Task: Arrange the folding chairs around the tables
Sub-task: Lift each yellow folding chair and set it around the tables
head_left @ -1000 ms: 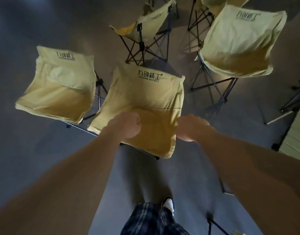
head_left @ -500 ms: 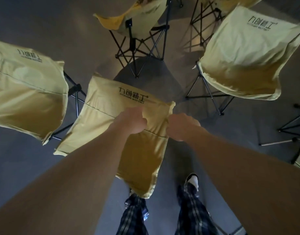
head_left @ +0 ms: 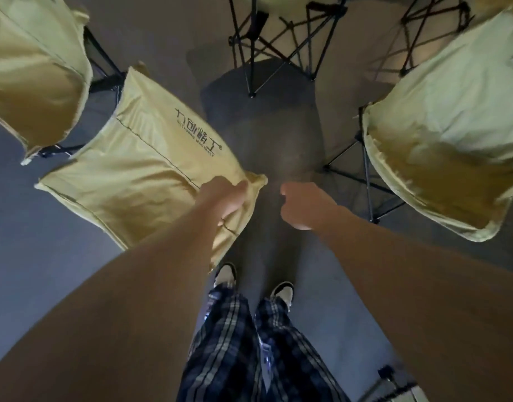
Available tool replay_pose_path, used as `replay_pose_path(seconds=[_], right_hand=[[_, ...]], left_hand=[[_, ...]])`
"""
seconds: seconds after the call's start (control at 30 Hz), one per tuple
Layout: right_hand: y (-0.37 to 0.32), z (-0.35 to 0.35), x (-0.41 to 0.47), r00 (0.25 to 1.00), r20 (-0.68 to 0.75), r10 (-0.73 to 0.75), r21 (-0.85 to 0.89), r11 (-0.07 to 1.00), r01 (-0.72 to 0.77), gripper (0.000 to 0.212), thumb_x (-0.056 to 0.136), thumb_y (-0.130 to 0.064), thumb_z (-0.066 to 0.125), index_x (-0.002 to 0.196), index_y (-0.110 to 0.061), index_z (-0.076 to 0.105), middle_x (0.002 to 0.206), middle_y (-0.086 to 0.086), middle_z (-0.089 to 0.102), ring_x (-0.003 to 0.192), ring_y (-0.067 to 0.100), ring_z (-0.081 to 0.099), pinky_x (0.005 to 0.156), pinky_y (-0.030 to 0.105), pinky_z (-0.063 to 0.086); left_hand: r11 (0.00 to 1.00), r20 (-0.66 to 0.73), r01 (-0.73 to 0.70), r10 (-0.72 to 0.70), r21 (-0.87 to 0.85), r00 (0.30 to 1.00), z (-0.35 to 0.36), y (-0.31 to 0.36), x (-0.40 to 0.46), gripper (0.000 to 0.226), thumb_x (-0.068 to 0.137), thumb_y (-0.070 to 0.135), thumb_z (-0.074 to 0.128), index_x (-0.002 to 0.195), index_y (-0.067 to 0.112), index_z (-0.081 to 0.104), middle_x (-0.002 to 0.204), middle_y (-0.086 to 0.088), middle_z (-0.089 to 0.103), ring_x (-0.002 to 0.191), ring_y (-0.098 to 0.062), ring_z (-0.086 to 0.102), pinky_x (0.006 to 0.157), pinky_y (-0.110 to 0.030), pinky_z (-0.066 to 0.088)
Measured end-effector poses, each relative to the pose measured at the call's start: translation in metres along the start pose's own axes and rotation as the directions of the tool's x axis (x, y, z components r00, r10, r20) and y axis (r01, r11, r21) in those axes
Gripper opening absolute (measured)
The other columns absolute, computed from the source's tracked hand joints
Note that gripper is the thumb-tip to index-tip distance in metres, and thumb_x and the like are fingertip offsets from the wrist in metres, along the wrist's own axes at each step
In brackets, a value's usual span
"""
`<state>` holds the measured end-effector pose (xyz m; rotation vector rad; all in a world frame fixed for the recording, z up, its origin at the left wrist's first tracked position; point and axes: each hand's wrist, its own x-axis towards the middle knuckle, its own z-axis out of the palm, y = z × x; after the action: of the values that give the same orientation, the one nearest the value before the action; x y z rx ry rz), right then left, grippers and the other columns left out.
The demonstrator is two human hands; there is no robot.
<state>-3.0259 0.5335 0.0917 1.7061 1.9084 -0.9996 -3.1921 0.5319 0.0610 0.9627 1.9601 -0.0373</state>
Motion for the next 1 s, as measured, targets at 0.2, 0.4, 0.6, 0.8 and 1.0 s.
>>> replay_pose_path(seconds=[0.2, 0.4, 0.6, 0.8, 1.0], right_hand=[[-0.034, -0.050, 0.063, 0.988, -0.010, -0.153, -0.103, 0.983, 0.152, 0.034, 0.096, -0.020, 0.046, 0.129, -0.015, 0.054, 0.127, 0.011, 0.058, 0.112, 0.030, 0.057, 0.093, 0.040, 0.050], [-0.084, -0.105, 0.141, 0.977, 0.065, -0.201, -0.335, 0.918, 0.212, 0.030, 0.095, -0.023, 0.045, 0.122, -0.018, 0.055, 0.130, 0.008, 0.056, 0.116, 0.030, 0.055, 0.097, 0.041, 0.048], [-0.172, -0.112, 0.187, 0.923, 0.131, -0.363, -0.455, 0.805, 0.381, 0.008, 0.092, -0.021, 0.050, 0.085, -0.018, 0.053, 0.087, -0.001, 0.059, 0.088, 0.026, 0.060, 0.066, 0.031, 0.046], [-0.232, -0.080, 0.235, 0.838, 0.350, -0.419, -0.715, 0.458, 0.527, 0.043, 0.089, -0.010, 0.046, 0.132, -0.017, 0.045, 0.127, 0.011, 0.048, 0.114, 0.037, 0.053, 0.073, 0.037, 0.042], [-0.249, -0.081, 0.277, 0.753, 0.575, -0.321, -0.818, -0.237, 0.524, 0.054, 0.088, -0.016, 0.050, 0.142, -0.021, 0.047, 0.151, 0.015, 0.029, 0.138, 0.045, 0.019, 0.108, 0.058, 0.023]], left_hand=[[0.949, 0.049, 0.175, -0.168, -0.261, 0.985, 0.001, 0.026, 0.040, 0.056, 0.087, 0.065, 0.053, 0.074, 0.011, 0.052, 0.082, -0.009, 0.064, 0.078, -0.027, 0.068, 0.070, -0.043, 0.061], [0.925, 0.137, 0.264, -0.234, -0.273, 0.963, -0.009, 0.019, 0.094, 0.040, 0.080, 0.043, 0.059, 0.096, 0.006, 0.065, 0.093, -0.013, 0.068, 0.086, -0.033, 0.069, 0.080, -0.045, 0.059], [0.865, 0.100, 0.313, -0.298, -0.392, 0.949, -0.039, 0.000, 0.128, 0.067, 0.078, 0.065, 0.047, 0.101, 0.004, 0.064, 0.086, -0.010, 0.064, 0.080, -0.031, 0.065, 0.075, -0.042, 0.057], [0.812, 0.167, 0.335, -0.291, -0.478, 0.942, -0.033, -0.013, 0.153, 0.109, 0.051, 0.097, 0.027, 0.097, 0.006, 0.064, 0.111, -0.013, 0.066, 0.090, -0.029, 0.062, 0.075, -0.037, 0.051], [0.588, 0.369, 0.504, -0.342, -0.633, 0.864, -0.015, 0.002, 0.155, 0.116, 0.057, 0.094, 0.045, 0.143, 0.017, 0.043, 0.148, -0.003, 0.045, 0.131, -0.027, 0.045, 0.105, -0.041, 0.037]])
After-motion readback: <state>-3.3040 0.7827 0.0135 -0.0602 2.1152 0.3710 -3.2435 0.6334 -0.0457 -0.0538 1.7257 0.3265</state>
